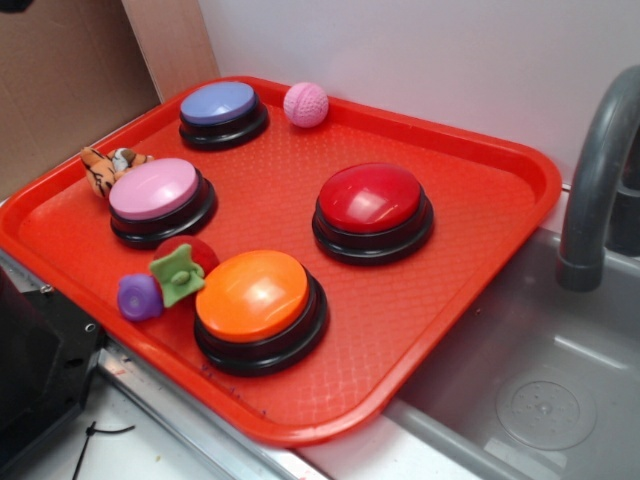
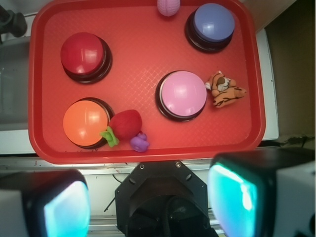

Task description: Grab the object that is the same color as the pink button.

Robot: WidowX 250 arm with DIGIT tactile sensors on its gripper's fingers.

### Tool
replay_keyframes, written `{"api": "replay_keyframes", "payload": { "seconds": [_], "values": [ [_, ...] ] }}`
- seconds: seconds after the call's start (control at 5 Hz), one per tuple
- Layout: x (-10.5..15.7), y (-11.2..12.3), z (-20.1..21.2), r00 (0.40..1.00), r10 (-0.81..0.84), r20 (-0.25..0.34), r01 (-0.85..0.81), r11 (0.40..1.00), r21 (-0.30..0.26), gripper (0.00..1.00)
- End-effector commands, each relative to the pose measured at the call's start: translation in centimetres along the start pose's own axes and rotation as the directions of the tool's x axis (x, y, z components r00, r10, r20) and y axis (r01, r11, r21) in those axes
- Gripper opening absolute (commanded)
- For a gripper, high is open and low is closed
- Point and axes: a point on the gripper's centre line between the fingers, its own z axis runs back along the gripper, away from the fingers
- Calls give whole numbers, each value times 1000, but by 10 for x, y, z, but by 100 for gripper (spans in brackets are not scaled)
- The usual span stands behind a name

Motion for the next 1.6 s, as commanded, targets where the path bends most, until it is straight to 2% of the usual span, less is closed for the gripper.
{"api": "replay_keyframes", "payload": {
  "seconds": [0.0, 0.2, 0.4, 0.6, 0.8, 1.0, 1.2, 1.4],
  "values": [
    [0, 0, 0, 1000, 0, 0, 0, 1000, 0, 100],
    [14, 0, -11, 999, -34, 33, 33, 999, 28, 100],
    [26, 2, -25, 996, -35, 78, 34, 999, 16, 100],
    [44, 9, -43, 990, 10, 142, -18, 998, 55, 100],
    [71, 16, -65, 979, -12, 201, -7, 996, 92, 100],
    [100, 19, -83, 961, -4, 275, -41, 986, 159, 100],
    [131, 30, -105, 956, 7, 293, -82, 967, 243, 100],
    [158, 38, -127, 939, -34, 343, -50, 972, 231, 100]
  ]
}}
